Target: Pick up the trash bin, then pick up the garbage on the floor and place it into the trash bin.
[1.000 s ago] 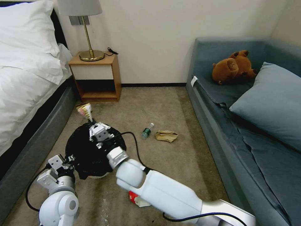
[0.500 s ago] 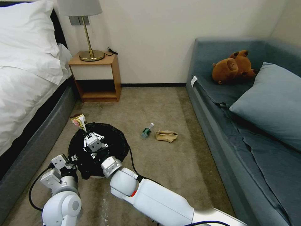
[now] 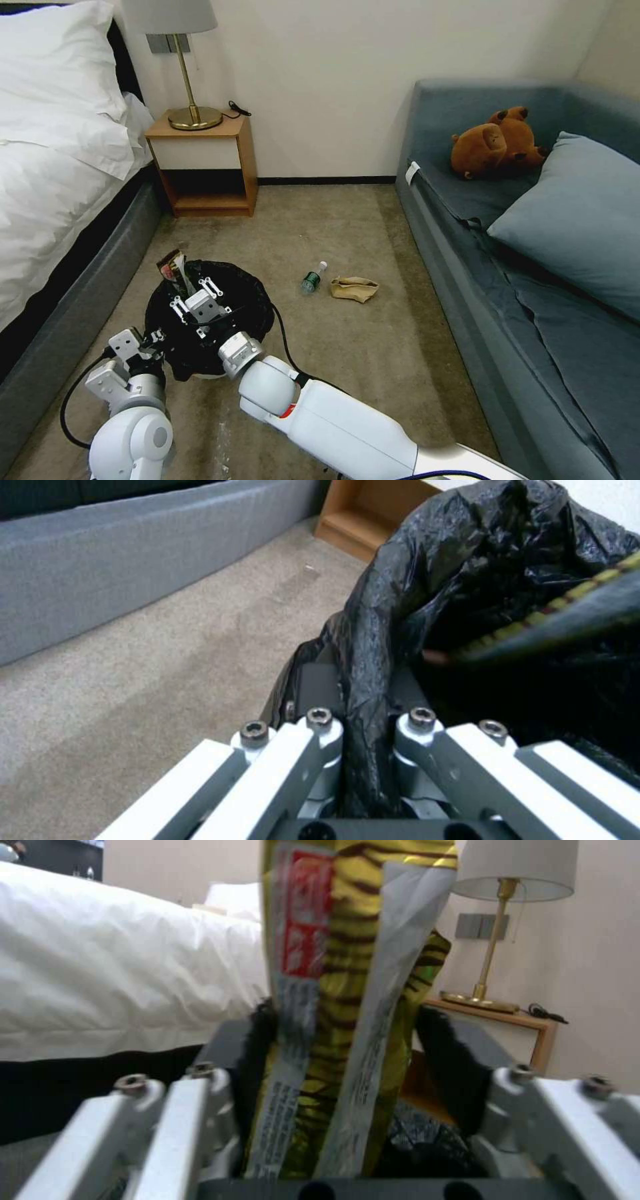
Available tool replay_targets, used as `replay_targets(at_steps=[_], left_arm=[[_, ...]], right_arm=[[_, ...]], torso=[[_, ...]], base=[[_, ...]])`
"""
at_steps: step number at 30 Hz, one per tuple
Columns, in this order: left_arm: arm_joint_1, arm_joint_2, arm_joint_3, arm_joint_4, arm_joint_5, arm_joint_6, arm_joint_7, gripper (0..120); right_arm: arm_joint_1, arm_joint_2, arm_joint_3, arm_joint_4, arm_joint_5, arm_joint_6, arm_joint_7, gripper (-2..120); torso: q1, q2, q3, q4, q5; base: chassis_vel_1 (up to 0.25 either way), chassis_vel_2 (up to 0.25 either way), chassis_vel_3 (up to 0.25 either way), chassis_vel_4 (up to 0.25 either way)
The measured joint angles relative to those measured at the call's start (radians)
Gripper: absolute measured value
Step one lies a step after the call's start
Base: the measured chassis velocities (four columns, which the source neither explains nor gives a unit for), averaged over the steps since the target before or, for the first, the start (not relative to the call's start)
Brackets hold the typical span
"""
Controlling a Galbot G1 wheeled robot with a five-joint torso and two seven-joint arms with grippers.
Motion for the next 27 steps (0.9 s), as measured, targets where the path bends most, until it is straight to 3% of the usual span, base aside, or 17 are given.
replay_targets(at_steps=[9,19,27], left_arm=[[-0.002,0.001,-0.002,0.000,-0.001,0.000,-0.001,4],[-0.002,0.002,-0.004,0.003,-0.002,0.000,-0.001,4],[-0.001,0.008,-0.014,-0.001,-0.006,0.000,-0.001,4]], right_arm=[[-0.006,-0.009,0.010,0.004,0.000,-0.001,-0.004,90],[0.006,-0.011,0.029,0.020,0.010,-0.008,-0.017,92],[0.041,-0.061,0.091,0.085,0.033,-0.050,-0.028,92]], torso=[[0.000,0.000,0.000,0.0000,0.0000],[0.000,0.000,0.000,0.0000,0.0000],[0.000,0.000,0.000,0.0001,0.0001]], base=[[0.000,0.000,0.000,0.000],[0.000,0.000,0.000,0.000],[0.000,0.000,0.000,0.000]])
